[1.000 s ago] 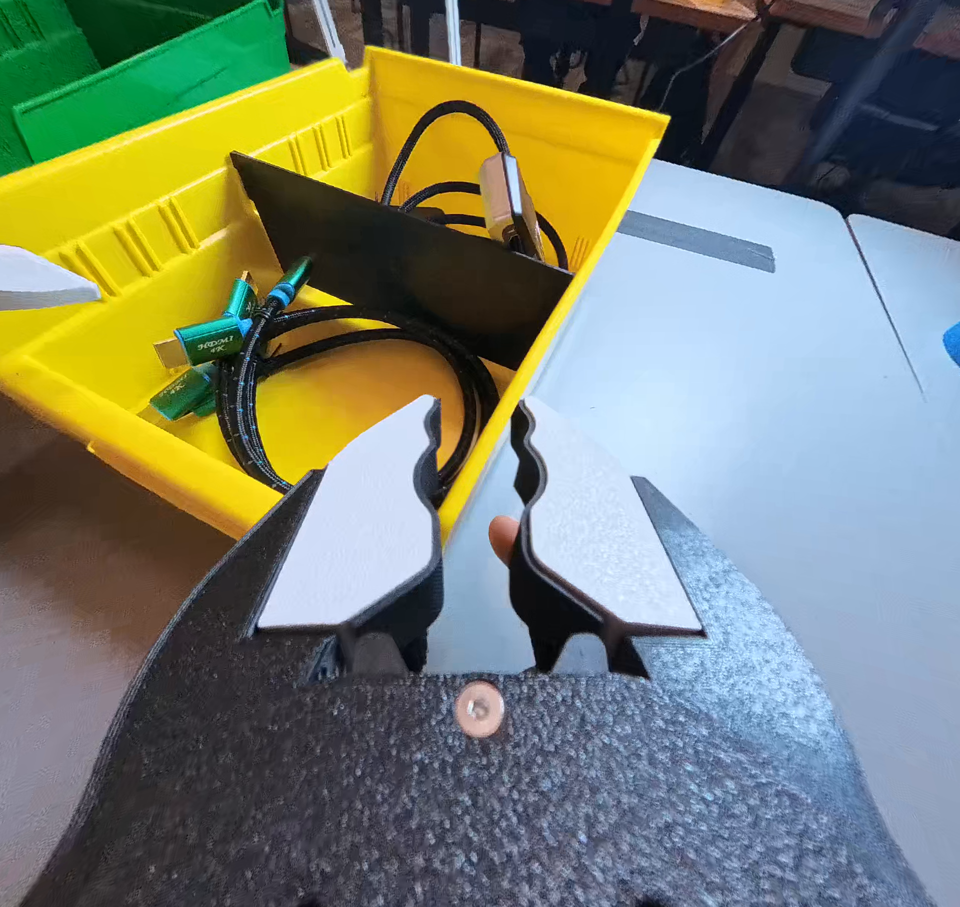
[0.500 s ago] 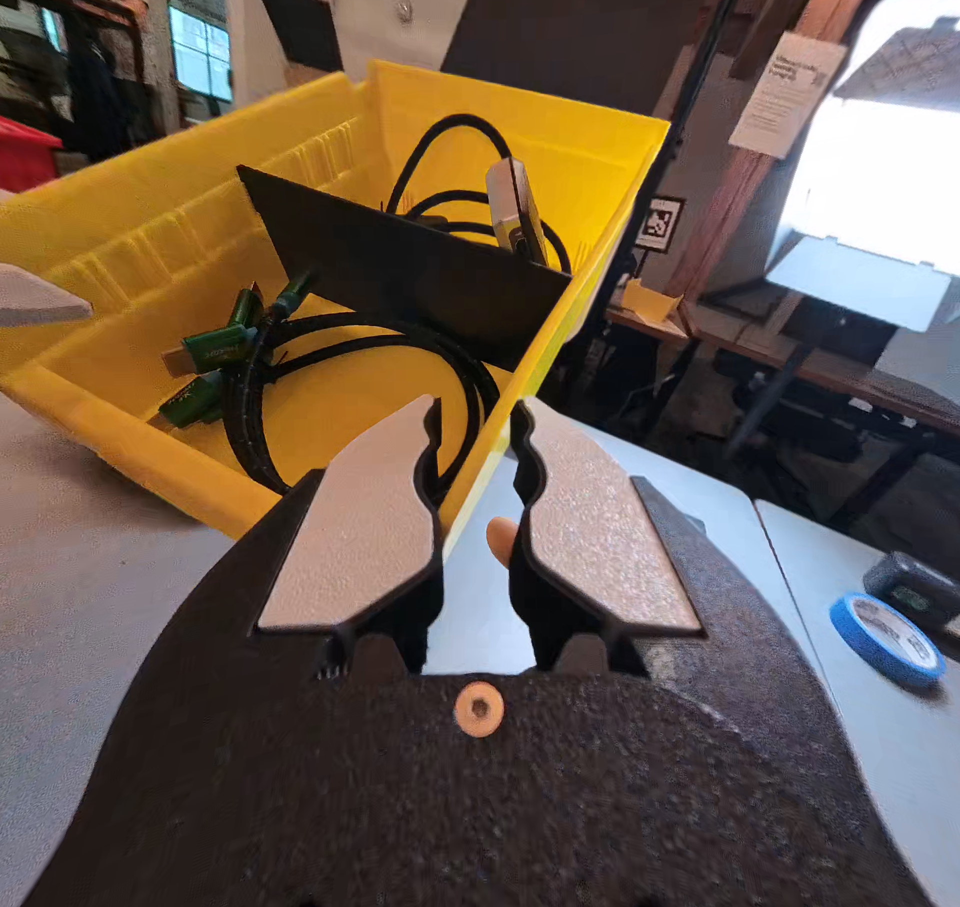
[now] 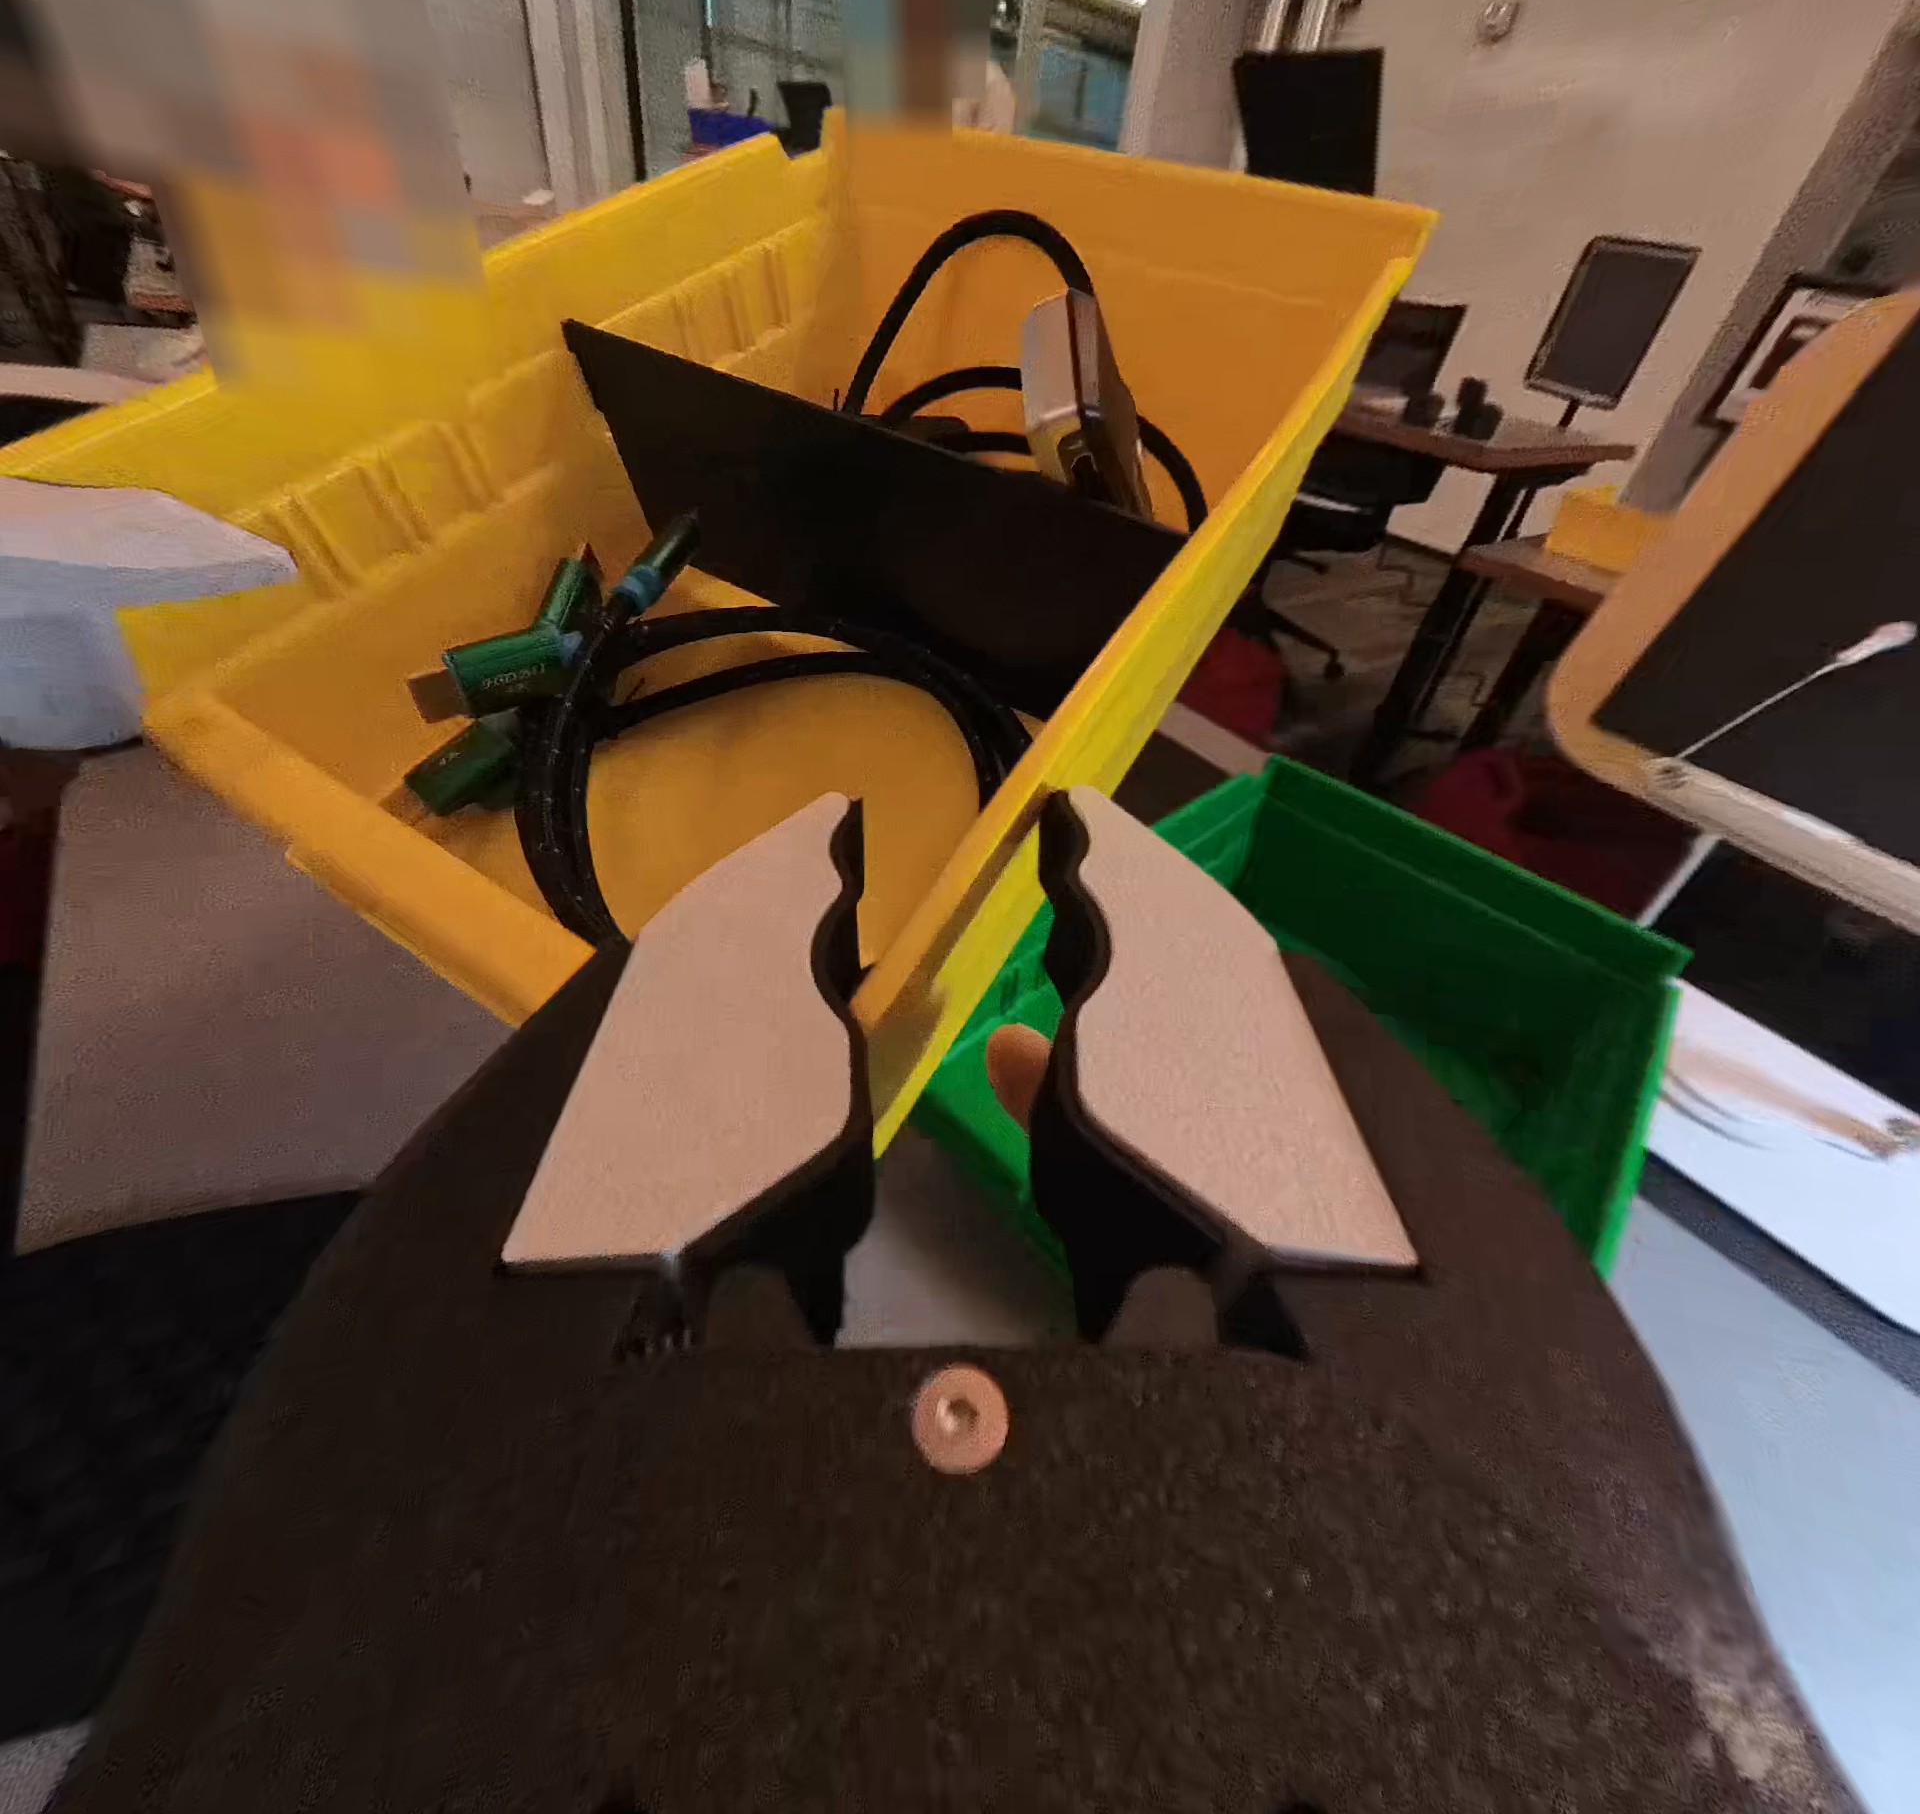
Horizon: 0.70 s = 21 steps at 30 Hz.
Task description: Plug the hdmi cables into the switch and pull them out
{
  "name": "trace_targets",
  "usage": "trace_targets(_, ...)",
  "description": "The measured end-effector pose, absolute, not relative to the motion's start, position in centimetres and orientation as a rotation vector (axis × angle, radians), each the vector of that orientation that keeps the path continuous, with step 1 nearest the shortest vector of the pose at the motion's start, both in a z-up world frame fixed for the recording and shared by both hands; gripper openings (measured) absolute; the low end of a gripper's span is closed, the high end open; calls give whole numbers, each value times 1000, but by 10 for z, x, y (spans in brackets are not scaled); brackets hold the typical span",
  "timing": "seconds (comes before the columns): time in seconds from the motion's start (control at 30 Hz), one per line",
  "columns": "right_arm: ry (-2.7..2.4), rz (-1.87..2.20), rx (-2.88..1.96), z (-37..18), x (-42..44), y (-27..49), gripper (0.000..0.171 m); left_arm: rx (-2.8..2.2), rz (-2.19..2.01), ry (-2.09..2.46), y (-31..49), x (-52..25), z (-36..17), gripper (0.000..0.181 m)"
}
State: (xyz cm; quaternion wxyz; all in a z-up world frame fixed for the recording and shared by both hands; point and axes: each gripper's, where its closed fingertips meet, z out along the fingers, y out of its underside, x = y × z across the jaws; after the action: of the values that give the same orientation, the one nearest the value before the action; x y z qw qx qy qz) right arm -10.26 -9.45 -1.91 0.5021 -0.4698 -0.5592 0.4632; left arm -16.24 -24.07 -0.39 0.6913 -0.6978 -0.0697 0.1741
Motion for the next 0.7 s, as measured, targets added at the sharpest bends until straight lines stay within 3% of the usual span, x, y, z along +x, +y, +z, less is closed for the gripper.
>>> trace_targets(0.17,-1477,1177,-1310,-92,-134,-118,31,-1783,357,-269,-266,-189,-69,48)
trace_targets(0.3,-1483,1076,-1240,-91,-131,-118,32,-1810,406,-310,-263,-198,-107,47)
trace_targets(0.7,-1500,1184,-1304,-112,-124,-120,38,-1860,480,-234,-260,-195,-96,47)
